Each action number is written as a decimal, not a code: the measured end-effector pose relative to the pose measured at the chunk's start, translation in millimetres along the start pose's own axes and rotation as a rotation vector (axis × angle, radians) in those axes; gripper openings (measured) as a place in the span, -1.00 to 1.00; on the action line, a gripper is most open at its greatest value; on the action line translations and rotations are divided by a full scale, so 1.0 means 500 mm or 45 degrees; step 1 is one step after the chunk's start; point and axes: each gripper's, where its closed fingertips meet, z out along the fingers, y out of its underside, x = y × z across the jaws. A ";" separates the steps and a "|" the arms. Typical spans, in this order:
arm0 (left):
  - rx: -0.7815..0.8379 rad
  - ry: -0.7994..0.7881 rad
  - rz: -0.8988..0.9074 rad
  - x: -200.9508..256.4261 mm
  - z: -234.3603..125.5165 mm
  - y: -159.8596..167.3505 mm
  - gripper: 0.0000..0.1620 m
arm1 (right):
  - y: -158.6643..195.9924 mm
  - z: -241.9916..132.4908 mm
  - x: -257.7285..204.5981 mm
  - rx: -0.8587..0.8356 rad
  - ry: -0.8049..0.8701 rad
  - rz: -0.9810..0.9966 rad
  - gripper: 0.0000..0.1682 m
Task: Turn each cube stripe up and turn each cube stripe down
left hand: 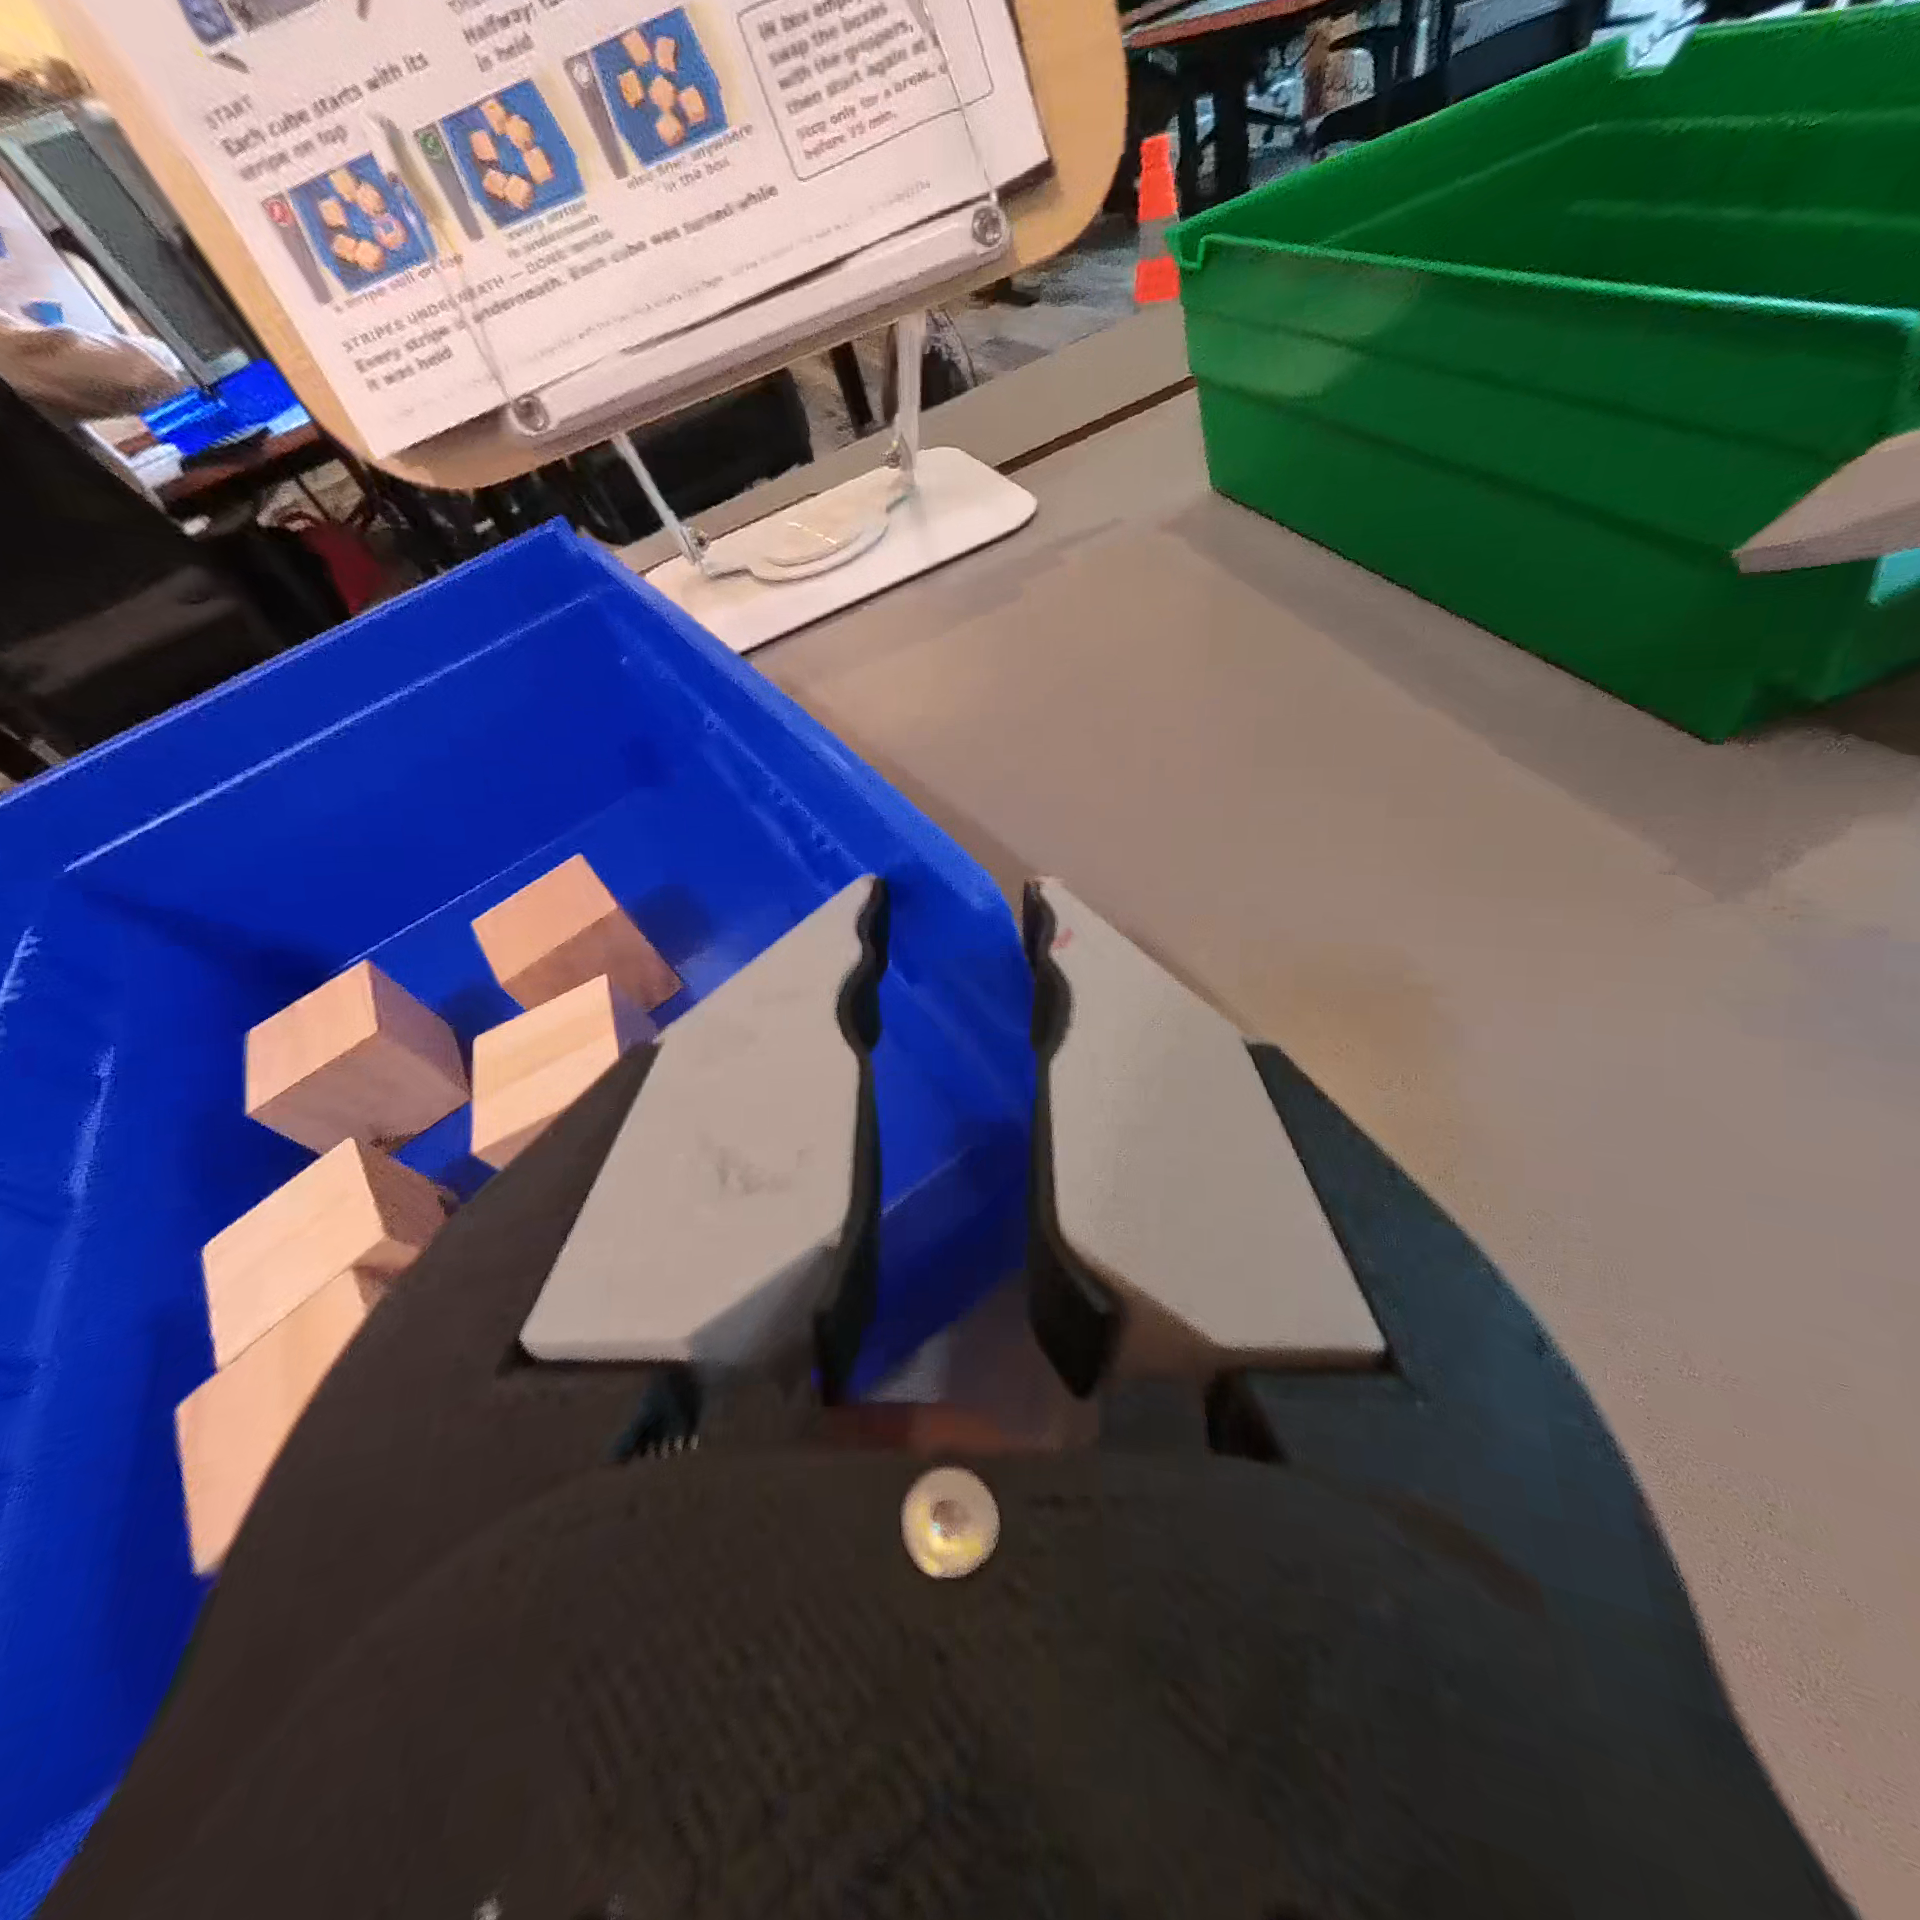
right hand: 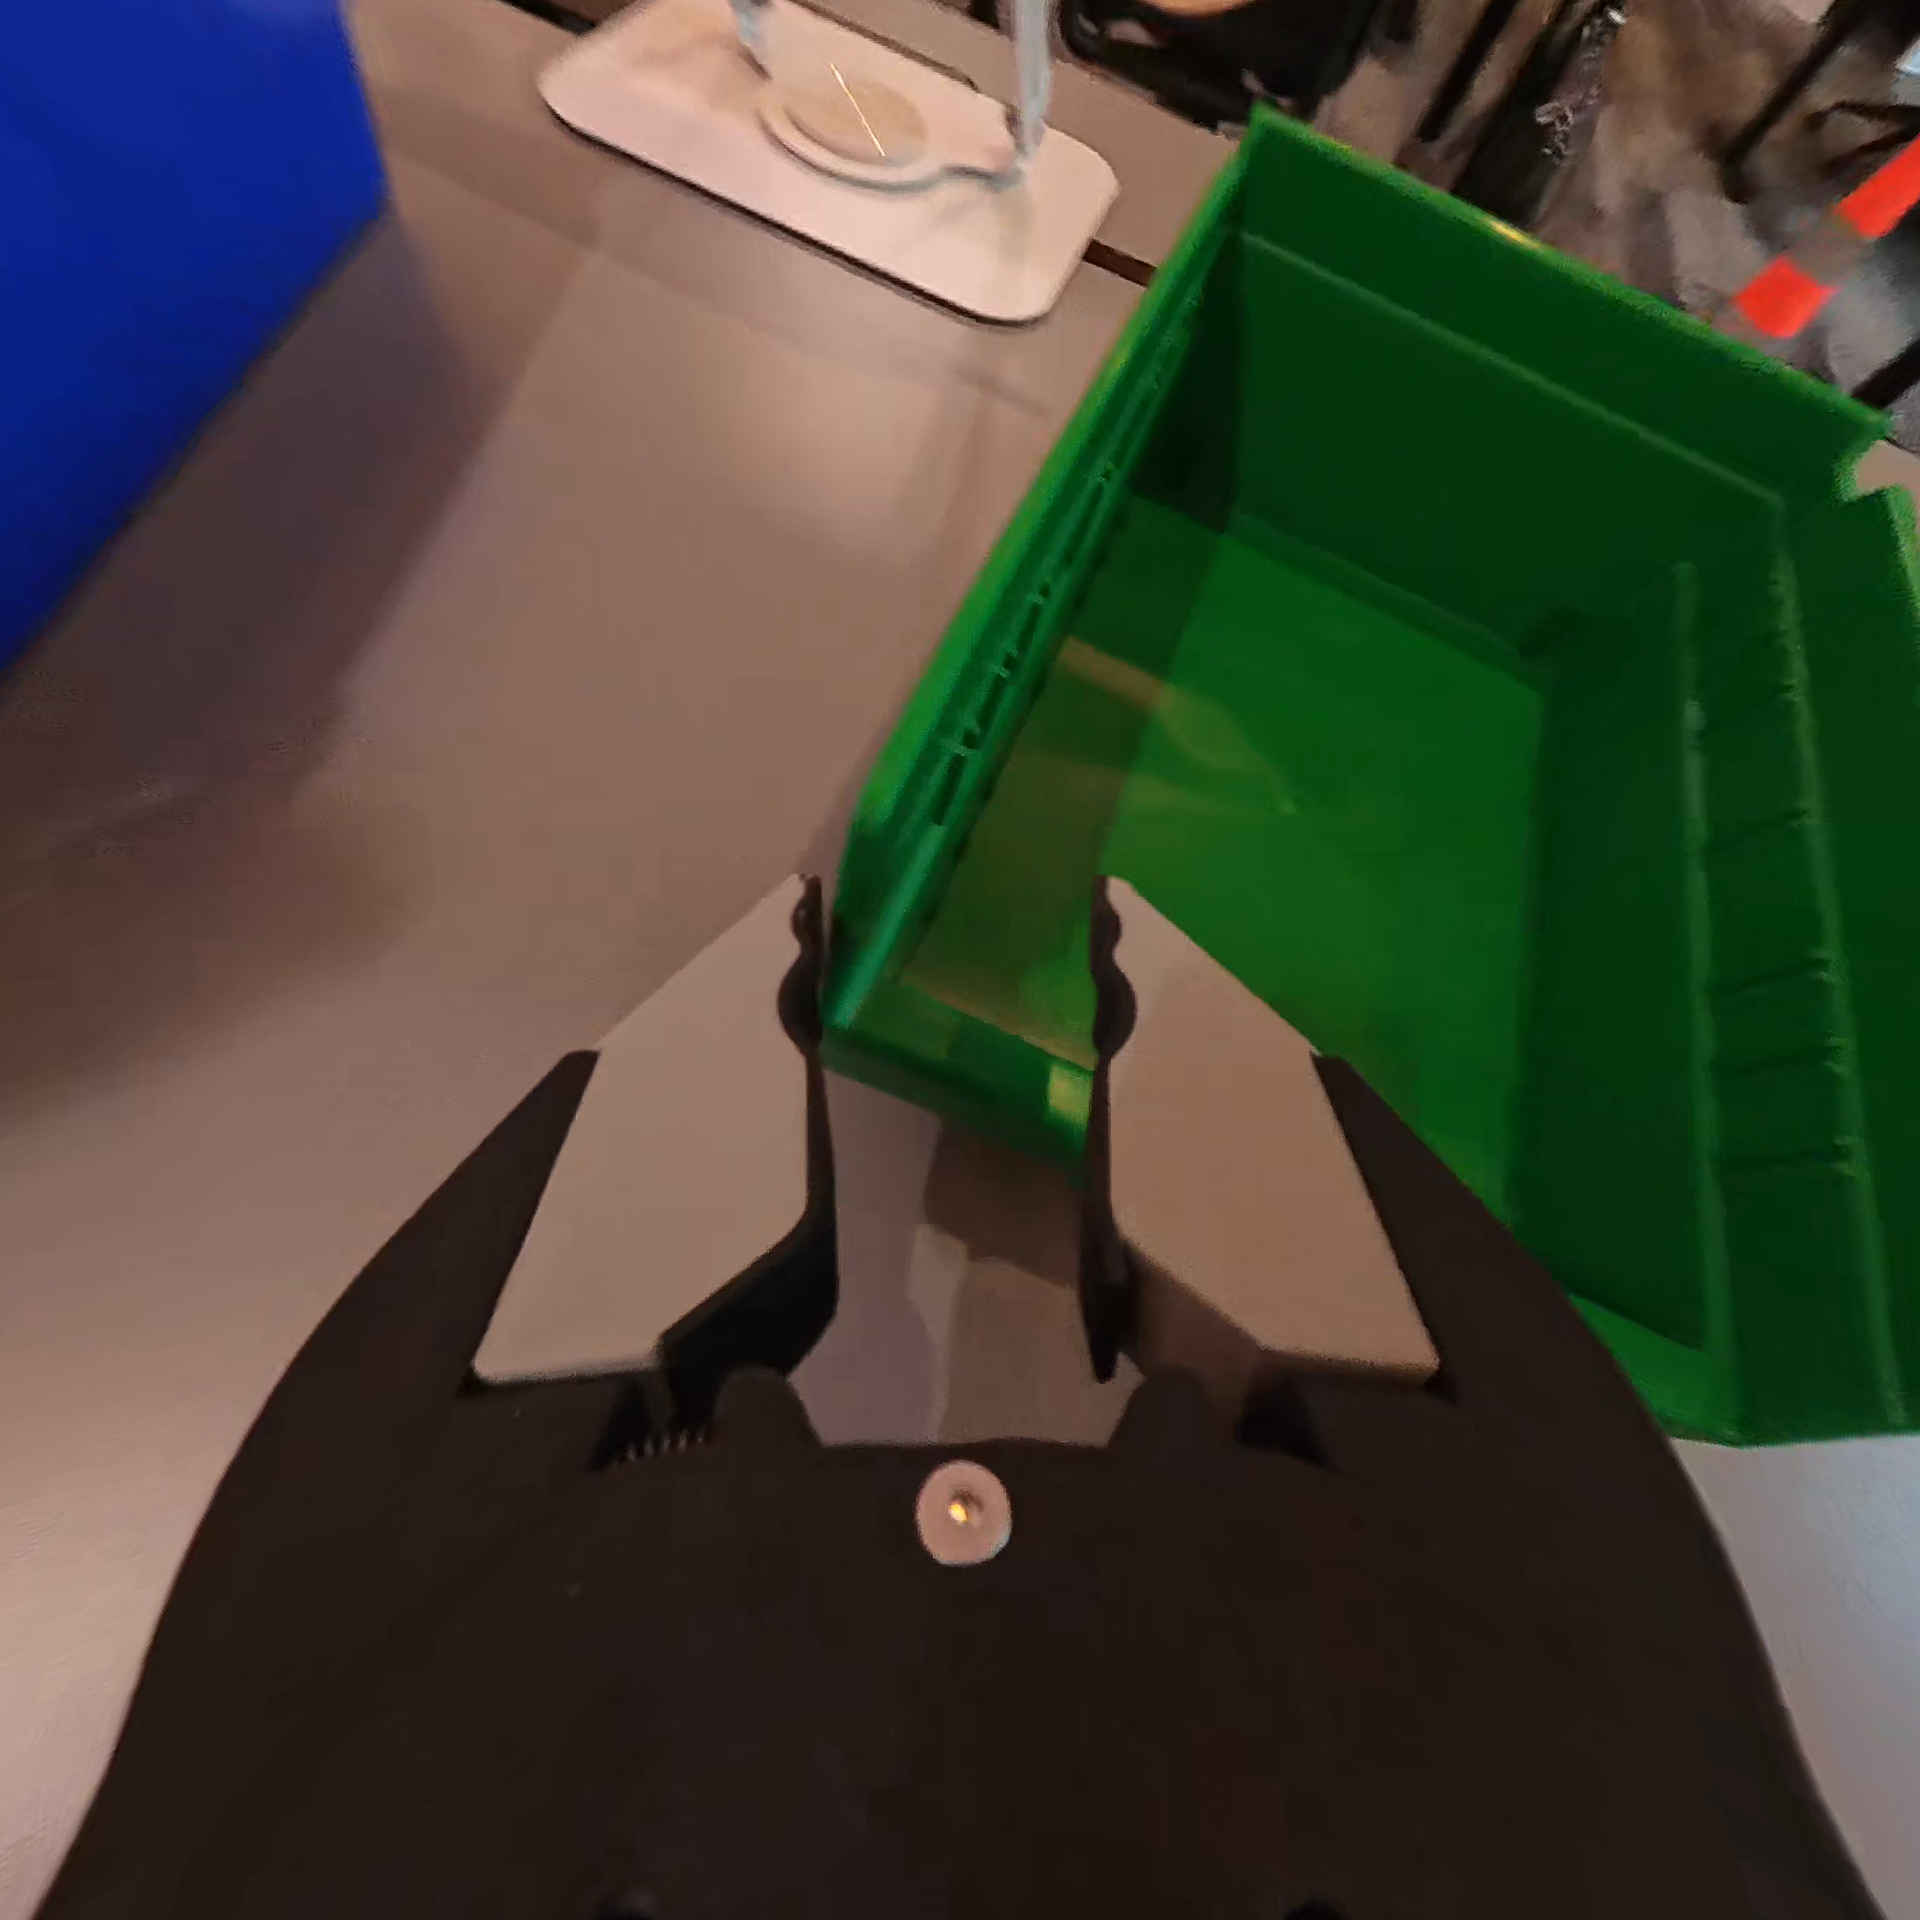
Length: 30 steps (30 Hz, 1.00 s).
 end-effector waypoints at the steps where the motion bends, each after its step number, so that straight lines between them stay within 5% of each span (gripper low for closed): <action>1: -0.004 -0.022 0.010 -0.013 -0.004 0.003 -0.74 | 0.006 0.004 0.006 -0.007 -0.015 -0.002 -0.31; 3: -0.014 -0.186 0.093 -0.066 -0.016 0.008 -0.88 | 0.020 -0.002 0.021 -0.042 -0.093 0.087 -0.37; 5: -0.037 -0.271 0.105 -0.117 -0.023 0.030 -0.94 | 0.040 -0.015 0.048 -0.105 -0.124 0.146 -0.85; 7: -0.037 -0.274 0.014 -0.165 -0.035 0.054 -0.98 | 0.057 -0.025 0.119 -0.121 0.069 0.124 -0.99; 15: -0.072 -0.235 -0.241 -0.279 -0.105 0.098 -0.99 | 0.113 -0.060 0.224 -0.168 0.095 0.393 -0.96; 21: -0.067 -0.230 -0.164 -0.227 -0.130 0.092 -0.98 | 0.119 -0.109 0.109 -0.375 -0.062 0.159 -0.98; 30: 0.123 -0.118 -0.095 -0.168 -0.178 -0.017 -0.75 | 0.096 -0.111 0.047 -0.338 -0.142 0.056 -0.75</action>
